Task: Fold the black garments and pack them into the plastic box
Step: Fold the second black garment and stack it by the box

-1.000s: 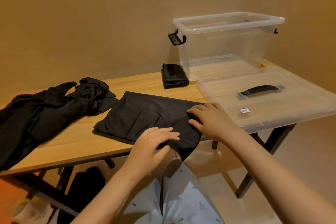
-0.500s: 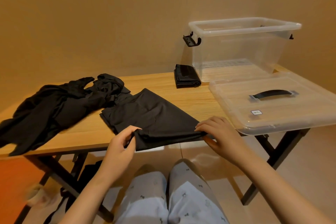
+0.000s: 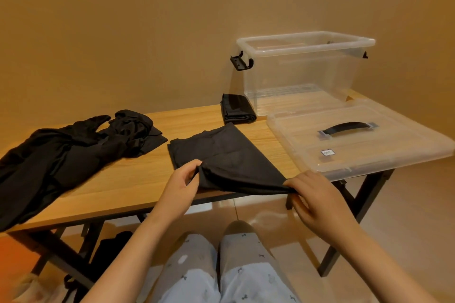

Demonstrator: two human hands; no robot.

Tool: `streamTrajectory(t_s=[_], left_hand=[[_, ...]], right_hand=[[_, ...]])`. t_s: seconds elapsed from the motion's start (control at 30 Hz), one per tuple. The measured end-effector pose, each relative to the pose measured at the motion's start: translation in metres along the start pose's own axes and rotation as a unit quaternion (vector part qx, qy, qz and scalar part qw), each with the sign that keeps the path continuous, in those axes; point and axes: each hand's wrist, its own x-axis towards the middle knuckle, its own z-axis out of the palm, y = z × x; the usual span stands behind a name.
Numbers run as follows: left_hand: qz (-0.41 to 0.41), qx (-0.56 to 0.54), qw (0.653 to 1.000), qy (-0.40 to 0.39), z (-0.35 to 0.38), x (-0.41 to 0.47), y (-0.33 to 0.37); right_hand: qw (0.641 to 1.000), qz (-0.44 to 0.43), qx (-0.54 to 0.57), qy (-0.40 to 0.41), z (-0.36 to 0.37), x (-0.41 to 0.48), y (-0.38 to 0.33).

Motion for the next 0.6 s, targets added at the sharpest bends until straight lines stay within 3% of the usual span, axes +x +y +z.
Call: streamTrajectory(t_s=[0.3, 0.47, 0.6], left_hand=[[-0.036, -0.040, 0.997, 0.060, -0.032, -0.050, 0.002], [-0.063, -0.042, 0.997, 0.031, -0.044, -0.054, 0.001], [-0.071, -0.058, 0.994, 0.057, -0.050, -0.038, 0.021]], right_hand=[[0.970, 0.001, 0.236, 0.047, 0.002, 0.028, -0.038], [0.954, 0.032, 0.295, 0.049, 0.000, 0.047, -0.055], [0.939, 0.072, 0.325, 0.081, -0.004, 0.078, -0.062]])
